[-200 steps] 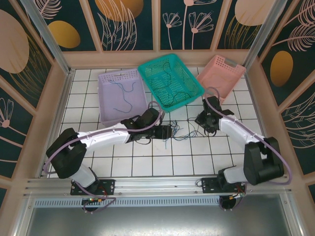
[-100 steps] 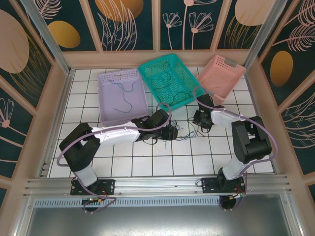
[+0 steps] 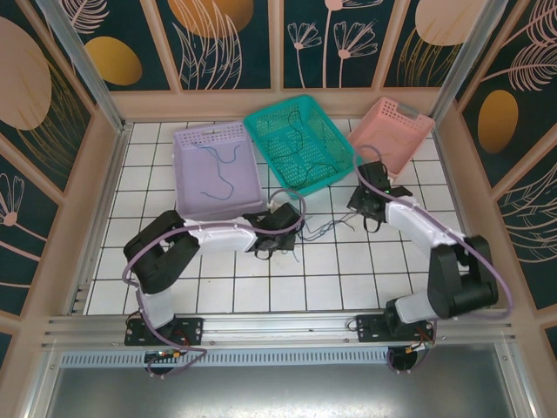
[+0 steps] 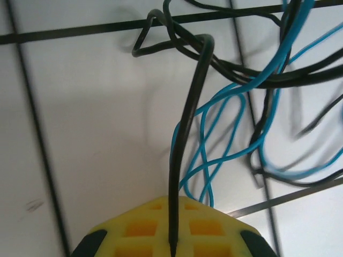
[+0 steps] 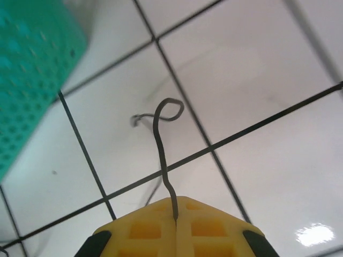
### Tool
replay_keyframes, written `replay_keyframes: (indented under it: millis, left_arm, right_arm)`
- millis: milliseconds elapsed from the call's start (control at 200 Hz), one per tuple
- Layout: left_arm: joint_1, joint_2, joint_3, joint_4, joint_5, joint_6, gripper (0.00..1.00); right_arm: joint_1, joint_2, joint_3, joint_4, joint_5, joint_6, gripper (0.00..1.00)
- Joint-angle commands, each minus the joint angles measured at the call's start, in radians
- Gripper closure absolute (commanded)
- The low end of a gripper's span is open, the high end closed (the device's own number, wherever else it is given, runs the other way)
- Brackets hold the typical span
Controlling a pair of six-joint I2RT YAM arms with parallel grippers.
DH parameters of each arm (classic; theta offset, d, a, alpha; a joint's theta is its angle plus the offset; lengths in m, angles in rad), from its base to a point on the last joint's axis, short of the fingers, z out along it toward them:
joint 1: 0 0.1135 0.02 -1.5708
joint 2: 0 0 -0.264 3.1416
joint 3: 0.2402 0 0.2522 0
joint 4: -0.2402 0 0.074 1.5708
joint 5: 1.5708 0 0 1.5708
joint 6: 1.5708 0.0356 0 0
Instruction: Untangle the cables
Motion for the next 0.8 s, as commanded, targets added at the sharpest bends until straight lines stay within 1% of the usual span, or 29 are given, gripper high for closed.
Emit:
replay_keyframes:
  millis: [0, 155, 190, 420, 520, 616, 656, 796]
  left_arm:
    - [0.000, -0.071, -0.059, -0.093, -0.081, -0.052, 1.00]
    - [0.000, -0.110, -0.117, -0.131, -0.102, -0.073, 1.00]
    - [0.001, -0.142, -0.121, -0.134, -0.102, -0.075, 1.00]
    - [0.001, -0.125, -0.104, -0.164, -0.101, -0.083, 1.00]
    - [0.002, -0.126, -0.105, -0.171, -0.101, -0.085, 1.00]
    - [0.004, -0.126, -0.108, -0.181, -0.105, -0.088, 1.00]
    - [0.003, -0.128, -0.108, -0.185, -0.105, -0.089, 1.00]
    - [0.003, -0.128, -0.104, -0.200, -0.108, -0.090, 1.00]
  right_arm:
    - [-0.024, -0.108, 0.074, -0.120, 0.121, 0.041, 1.00]
    - [-0.056, -0.170, 0.186, -0.190, 0.209, 0.060, 1.00]
    - [-0.060, -0.180, 0.213, -0.196, 0.221, 0.063, 1.00]
    - [-0.069, -0.191, 0.388, -0.250, 0.330, 0.066, 1.00]
    - [-0.091, -0.192, 0.440, -0.256, 0.337, 0.059, 1.00]
    - [-0.100, -0.191, 0.483, -0.265, 0.371, 0.051, 1.00]
    - [-0.118, -0.192, 0.500, -0.270, 0.380, 0.049, 1.00]
    - [-0.187, -0.188, 0.566, -0.259, 0.356, 0.033, 1.00]
